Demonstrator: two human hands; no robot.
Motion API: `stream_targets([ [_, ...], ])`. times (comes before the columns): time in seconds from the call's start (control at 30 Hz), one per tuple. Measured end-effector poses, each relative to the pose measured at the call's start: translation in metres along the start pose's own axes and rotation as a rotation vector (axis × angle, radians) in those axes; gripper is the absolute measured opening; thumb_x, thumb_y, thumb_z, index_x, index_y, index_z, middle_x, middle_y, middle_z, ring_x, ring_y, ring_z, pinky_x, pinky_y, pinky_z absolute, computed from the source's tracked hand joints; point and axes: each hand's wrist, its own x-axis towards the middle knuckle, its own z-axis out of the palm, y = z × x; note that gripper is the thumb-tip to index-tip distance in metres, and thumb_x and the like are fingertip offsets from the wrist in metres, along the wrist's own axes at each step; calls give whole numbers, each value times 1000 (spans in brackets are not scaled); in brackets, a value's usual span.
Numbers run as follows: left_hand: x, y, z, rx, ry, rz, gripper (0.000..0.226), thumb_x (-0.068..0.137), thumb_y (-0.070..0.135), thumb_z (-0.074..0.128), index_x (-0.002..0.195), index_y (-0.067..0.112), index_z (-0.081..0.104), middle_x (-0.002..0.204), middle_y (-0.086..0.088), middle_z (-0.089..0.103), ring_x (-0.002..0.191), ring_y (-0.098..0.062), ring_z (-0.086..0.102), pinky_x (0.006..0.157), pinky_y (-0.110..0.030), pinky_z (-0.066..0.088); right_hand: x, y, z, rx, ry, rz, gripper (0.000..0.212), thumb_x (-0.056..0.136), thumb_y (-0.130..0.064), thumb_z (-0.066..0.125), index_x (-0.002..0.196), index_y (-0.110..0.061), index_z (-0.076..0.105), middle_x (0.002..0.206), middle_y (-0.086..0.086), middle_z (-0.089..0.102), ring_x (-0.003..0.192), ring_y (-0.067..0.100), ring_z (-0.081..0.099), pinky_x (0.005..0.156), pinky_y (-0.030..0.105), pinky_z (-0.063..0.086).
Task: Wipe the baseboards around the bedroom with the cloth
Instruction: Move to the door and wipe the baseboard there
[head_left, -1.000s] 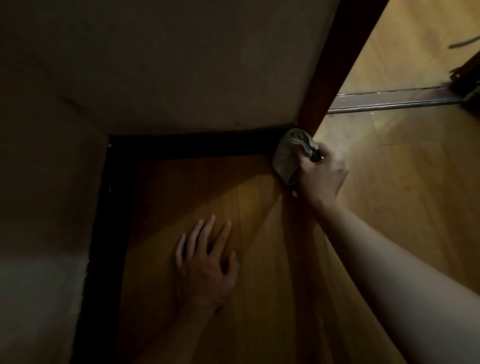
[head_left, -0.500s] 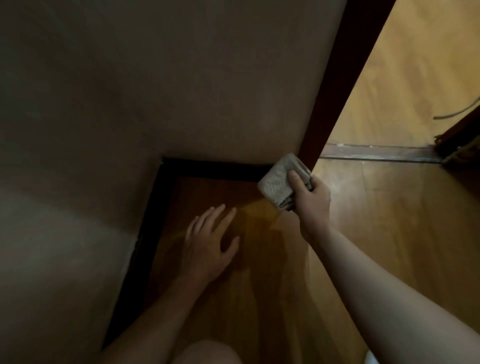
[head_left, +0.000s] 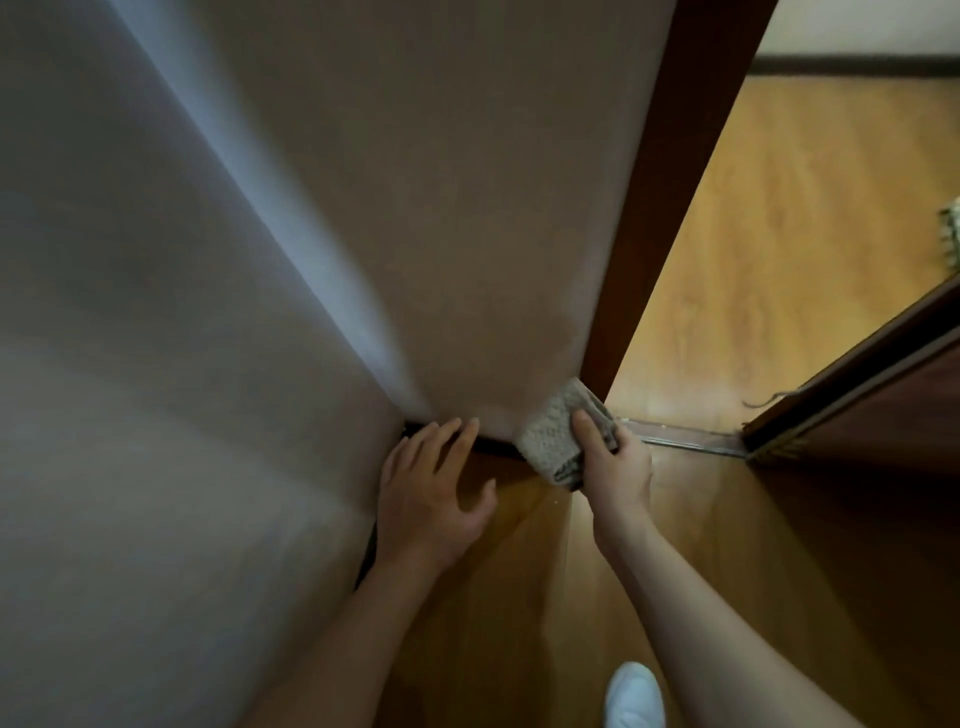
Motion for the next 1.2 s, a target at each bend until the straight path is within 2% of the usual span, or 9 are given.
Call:
stream_targets([
  [0.17, 13, 72, -153, 28, 16, 48, 64, 85, 53, 52, 138, 18, 60, 137, -3, 61, 126, -27, 54, 105, -47, 46, -82, -149, -21, 45, -12, -25, 30, 88, -46, 71, 101, -19, 71, 92, 5, 76, 89, 26, 74, 68, 40, 60],
  [0.3, 17, 120, -265, 19, 14, 78, 62, 85, 51, 56, 137, 19, 61, 132, -2, 63, 122, -25, 56, 102, -43, 47, -143, -260, -40, 121, 12, -4, 22, 93, -33, 71, 102, -13, 71, 93, 7, 77, 88, 24, 75, 77, 44, 62],
  [0.4, 21, 147, -327, 13, 36, 116, 60, 85, 49, 58, 137, 19, 61, 133, -1, 63, 124, -22, 56, 104, -44, 46, -179, -328, -58, 172, -4, -31, 14, 95, -26, 68, 98, -12, 71, 91, 9, 76, 84, 23, 75, 71, 37, 61],
  [0.47, 27, 162, -353, 1, 70, 126, 59, 84, 48, 60, 136, 19, 62, 134, -1, 64, 125, -23, 57, 105, -47, 46, -194, -358, -70, 188, -10, -49, 14, 95, -24, 67, 98, -11, 71, 92, 10, 76, 85, 24, 75, 71, 38, 60],
  [0.53, 34, 176, -371, 5, 114, 145, 59, 83, 47, 61, 136, 19, 63, 135, 0, 64, 125, -22, 57, 105, -46, 45, -203, -379, -78, 199, -31, -66, 13, 96, -24, 67, 99, -12, 72, 94, 11, 76, 87, 25, 75, 73, 39, 60],
  [0.7, 53, 207, -395, -5, 197, 167, 57, 86, 47, 59, 134, 18, 64, 134, 0, 64, 124, -22, 57, 104, -44, 46, -207, -410, -93, 187, -49, -97, 13, 94, -27, 68, 99, -14, 72, 91, 9, 77, 85, 23, 76, 66, 35, 58],
  [0.87, 74, 231, -400, -16, 183, 217, 57, 84, 46, 62, 134, 19, 64, 134, -1, 64, 125, -23, 57, 104, -43, 45, -200, -426, -104, 195, -38, -96, 11, 94, -26, 69, 95, -15, 71, 92, 10, 77, 86, 24, 76, 76, 42, 61],
  [1.0, 91, 241, -392, -70, 136, 296, 60, 83, 49, 58, 136, 20, 62, 137, 0, 62, 128, -23, 54, 105, -42, 43, -195, -423, -118, 227, 57, -96, 13, 93, -25, 71, 97, -13, 71, 92, 11, 77, 87, 26, 76, 77, 44, 61],
  [1.2, 113, 249, -370, -157, 24, 496, 59, 87, 51, 59, 136, 18, 62, 136, -2, 60, 127, -25, 55, 104, -48, 46, -206, -400, -142, 288, 312, -88, 15, 92, -24, 72, 102, -13, 72, 97, 10, 77, 91, 24, 75, 77, 40, 59],
])
